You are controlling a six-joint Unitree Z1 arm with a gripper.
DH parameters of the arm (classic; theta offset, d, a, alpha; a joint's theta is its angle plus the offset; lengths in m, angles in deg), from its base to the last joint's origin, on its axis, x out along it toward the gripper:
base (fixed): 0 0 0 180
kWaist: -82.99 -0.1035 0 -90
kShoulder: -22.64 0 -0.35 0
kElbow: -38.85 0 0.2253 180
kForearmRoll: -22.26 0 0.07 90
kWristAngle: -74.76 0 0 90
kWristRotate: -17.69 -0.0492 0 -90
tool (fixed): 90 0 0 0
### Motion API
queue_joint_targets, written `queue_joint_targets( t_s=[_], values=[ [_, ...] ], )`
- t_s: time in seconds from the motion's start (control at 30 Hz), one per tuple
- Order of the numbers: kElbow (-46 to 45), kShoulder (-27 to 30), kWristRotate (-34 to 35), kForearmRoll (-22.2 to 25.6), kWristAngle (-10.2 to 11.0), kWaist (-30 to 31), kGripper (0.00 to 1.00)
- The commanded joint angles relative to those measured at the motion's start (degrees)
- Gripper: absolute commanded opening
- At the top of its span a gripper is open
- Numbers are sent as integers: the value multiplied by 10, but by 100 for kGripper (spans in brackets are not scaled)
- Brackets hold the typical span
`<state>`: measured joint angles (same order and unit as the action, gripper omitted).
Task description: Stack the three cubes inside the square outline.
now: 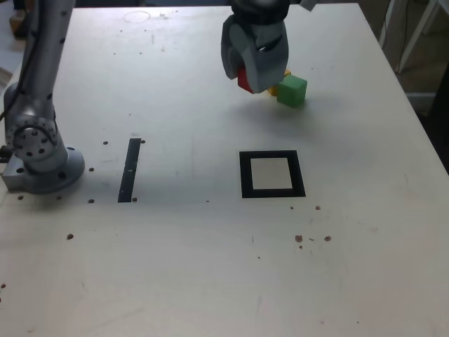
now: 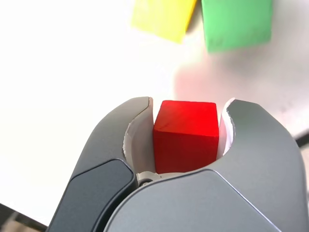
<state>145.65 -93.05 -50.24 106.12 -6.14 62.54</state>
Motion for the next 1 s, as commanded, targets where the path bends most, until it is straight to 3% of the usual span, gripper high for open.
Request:
queue_joint_targets(
  t_s=[0.0,0.4,0.7,0.97],
  values=[
    [-14,16,20,-1,-11,15,30],
    [-136,83,316,-20,-35,103,30],
    [-137,77,503,-20,-3,154,30],
    [-67,45,647,55,-13,203,30]
  ],
)
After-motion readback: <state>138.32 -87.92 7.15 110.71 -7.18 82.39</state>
